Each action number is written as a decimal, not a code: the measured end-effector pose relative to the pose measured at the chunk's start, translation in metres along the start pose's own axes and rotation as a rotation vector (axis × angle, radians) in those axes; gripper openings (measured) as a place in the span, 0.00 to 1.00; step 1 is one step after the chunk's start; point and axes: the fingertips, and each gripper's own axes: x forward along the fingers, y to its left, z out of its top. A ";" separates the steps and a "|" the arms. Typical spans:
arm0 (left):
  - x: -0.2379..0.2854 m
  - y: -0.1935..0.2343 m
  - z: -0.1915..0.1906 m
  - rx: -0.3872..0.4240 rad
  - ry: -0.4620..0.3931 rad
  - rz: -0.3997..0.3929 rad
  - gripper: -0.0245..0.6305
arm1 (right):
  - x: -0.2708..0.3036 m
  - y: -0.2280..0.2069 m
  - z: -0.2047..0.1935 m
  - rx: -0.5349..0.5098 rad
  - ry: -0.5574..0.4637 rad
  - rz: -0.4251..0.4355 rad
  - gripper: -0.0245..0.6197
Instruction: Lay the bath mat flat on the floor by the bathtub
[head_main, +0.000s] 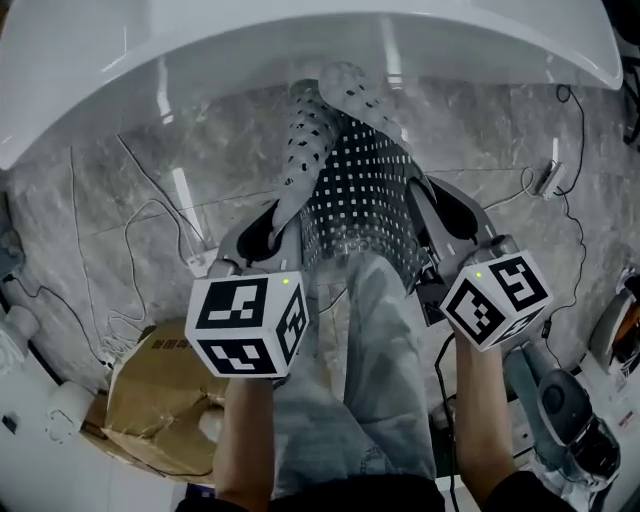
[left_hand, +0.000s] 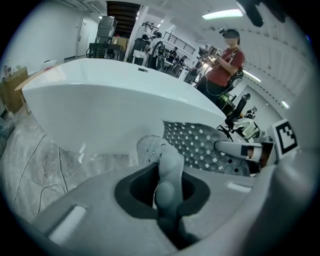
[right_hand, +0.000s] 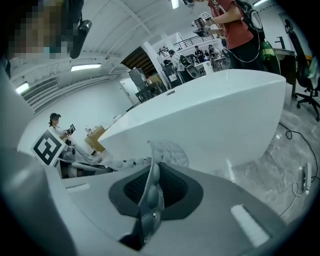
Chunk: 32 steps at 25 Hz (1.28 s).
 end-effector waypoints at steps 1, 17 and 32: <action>0.006 0.003 -0.003 0.001 0.002 0.002 0.08 | 0.006 -0.005 -0.006 -0.004 0.006 -0.001 0.07; 0.101 0.041 -0.015 0.026 0.019 0.036 0.08 | 0.093 -0.065 -0.054 -0.068 0.055 0.001 0.07; 0.178 0.070 -0.035 0.024 0.023 0.052 0.08 | 0.148 -0.115 -0.095 -0.202 0.170 -0.025 0.07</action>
